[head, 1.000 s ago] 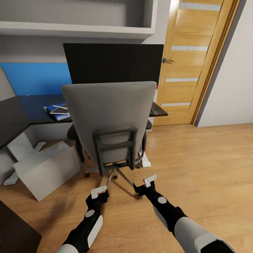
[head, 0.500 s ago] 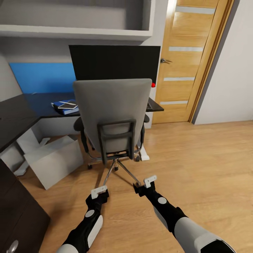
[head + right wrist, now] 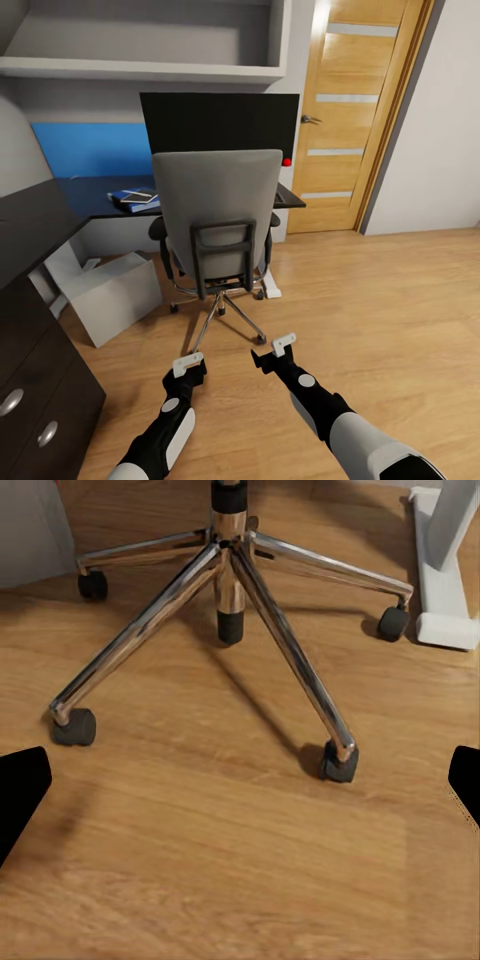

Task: In the bedroom, organize the workspace by keeping the computer under the desk, ensuring the monitor is on the desk, placing the keyboard on the desk next to the monitor, placing the mouse on the desk next to the keyboard, moving the folder from the swivel chair onto the desk next to the mouse, stacking the notebook on top of the folder with the pen on top of the notebook, and positioning the swivel chair next to the desk.

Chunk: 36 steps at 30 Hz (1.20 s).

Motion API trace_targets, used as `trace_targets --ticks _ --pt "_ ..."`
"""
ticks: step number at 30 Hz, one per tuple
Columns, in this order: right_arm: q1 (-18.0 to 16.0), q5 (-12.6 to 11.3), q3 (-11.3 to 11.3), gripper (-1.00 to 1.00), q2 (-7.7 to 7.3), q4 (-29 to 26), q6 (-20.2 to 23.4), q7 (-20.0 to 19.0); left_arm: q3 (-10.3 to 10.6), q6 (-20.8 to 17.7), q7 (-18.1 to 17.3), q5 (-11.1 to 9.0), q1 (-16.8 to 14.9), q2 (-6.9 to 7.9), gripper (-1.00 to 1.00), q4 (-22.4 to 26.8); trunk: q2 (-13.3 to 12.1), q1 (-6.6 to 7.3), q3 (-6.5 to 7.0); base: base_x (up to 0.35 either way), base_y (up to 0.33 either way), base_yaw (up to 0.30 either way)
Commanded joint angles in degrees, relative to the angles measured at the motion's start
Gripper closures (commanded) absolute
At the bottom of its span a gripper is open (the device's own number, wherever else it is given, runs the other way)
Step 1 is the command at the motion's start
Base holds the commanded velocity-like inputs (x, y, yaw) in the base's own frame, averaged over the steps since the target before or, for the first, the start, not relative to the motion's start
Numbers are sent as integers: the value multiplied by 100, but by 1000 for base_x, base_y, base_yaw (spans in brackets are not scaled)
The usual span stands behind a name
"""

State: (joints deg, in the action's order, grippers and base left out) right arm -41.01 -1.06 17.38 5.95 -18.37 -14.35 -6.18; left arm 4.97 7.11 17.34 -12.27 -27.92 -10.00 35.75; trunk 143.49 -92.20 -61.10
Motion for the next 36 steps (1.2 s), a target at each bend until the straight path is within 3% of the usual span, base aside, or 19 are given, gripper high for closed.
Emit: trace_targets --ticks 1,7,9,12,20,28,32,33,36 --pt "-4 -11 7 -100 -2 6 -21 -10 29 28 36 -55 -3 4 -100 0 0 4 18 -12 0 0" --pt "-4 16 -11 -100 -47 18 -47 28 6 19 35 -63 -3 82 -100 10 -8 19 151 -4 0 0" --pt "-4 12 -7 -100 -201 23 -67 24 8 19 35 -71 -3 205 -100 31 -10 24 195 0 0 0" --pt "-4 10 -8 -100 -258 28 -74 22 11 -7 37 -74 -3 235 -100 37 -14 32 262 0 0 0" --pt "-4 9 -24 -100 -285 18 -76 29 19 -63 39 -74 -3 238 -100 38 -26 53 439 0 0 0" --pt "-4 -17 -64 -100 -450 -5 -105 29 28 -69 39 -66 -3 228 -100 -33 -347 229 582 0 0 0" --pt "0 -140 -134 -100 -505 14 -243 34 25 -51 35 -65 -3 241 -100 -257 -508 317 654 0 0 0" --pt "21 -313 -157 -100 -562 30 -373 37 23 -25 30 -65 0 253 -100 -496 -548 339 672 0 0 0" --pt "119 -486 -163 -100 -620 51 -468 34 22 0 22 -60 3 258 -100 -737 -668 405 726 0 0 0"
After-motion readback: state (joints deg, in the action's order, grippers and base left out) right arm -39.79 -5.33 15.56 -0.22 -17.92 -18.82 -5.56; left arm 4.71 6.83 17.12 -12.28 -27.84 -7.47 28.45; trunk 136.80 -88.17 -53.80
